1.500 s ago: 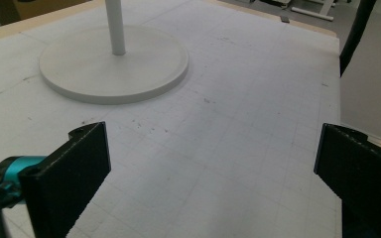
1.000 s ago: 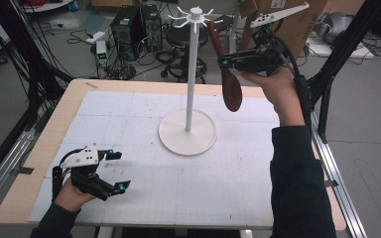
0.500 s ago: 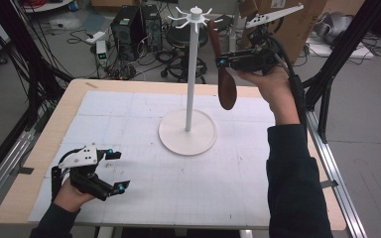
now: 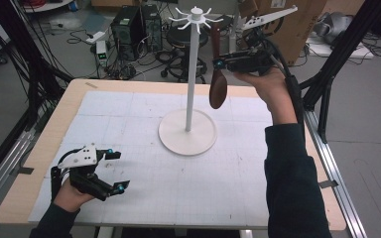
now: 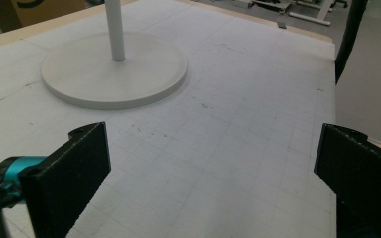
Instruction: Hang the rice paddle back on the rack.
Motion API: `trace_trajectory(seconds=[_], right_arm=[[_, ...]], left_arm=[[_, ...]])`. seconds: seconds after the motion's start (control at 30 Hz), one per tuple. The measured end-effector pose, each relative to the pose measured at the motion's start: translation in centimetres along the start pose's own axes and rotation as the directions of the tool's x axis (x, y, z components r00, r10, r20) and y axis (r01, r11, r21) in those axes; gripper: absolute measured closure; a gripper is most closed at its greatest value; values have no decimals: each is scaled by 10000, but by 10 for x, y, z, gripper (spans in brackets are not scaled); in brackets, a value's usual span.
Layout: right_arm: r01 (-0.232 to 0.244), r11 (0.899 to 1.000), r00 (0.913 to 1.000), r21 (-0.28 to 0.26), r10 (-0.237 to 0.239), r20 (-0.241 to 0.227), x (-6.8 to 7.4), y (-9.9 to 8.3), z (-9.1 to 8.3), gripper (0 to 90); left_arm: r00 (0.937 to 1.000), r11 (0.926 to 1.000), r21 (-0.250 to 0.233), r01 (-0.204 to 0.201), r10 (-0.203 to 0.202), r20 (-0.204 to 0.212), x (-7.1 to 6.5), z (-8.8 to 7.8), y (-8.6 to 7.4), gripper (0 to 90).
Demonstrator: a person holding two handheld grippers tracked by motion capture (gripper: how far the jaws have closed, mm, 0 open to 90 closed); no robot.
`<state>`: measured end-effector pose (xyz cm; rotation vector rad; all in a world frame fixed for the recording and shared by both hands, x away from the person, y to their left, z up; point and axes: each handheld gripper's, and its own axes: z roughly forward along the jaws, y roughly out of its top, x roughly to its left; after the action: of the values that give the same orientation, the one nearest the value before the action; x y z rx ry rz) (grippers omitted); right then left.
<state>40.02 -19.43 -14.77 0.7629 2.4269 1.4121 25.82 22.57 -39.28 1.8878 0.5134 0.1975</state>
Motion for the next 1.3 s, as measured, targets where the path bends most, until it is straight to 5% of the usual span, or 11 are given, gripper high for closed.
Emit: trace_trajectory(seconds=[0.13, 0.3, 0.5, 0.67, 0.93, 1.1, 1.3], right_arm=[[50, 9999, 10000, -118, -49, 67, 0, -1, -2, 650], [244, 9992, 9991, -317, -255, -353, 2, -5, -7, 561], [762, 9960, 9939, -477, -797, -756, 12, -15, -12, 351], [709, 9940, 9886, -828, -811, -1267, 19, -22, -16, 226], [832, 9920, 9782, -946, -995, -1821, 28, -36, -16, 157], [1010, 9899, 9827, -997, -1149, -1455, 34, -48, -12, 10], [985, 9896, 9830, -1052, -1132, -1447, 37, -64, -7, 3]], left_arm=[[10000, 10000, 22, -52, 52, -23, 0, 0, 0, 17], [10000, 10000, -5, -34, 34, -14, 0, -1, 0, 17], [10000, 10000, -98, -16, 16, -28, 1, -4, 2, 17], [10000, 9999, -129, 20, -20, 12, 1, -4, 3, 17], [10000, 9999, -145, 30, -29, 53, 1, -3, 3, 17], [9999, 9998, -165, 100, -98, 123, 2, -4, 4, 17], [9997, 9996, -193, 210, -207, 155, 2, -4, 4, 17]])
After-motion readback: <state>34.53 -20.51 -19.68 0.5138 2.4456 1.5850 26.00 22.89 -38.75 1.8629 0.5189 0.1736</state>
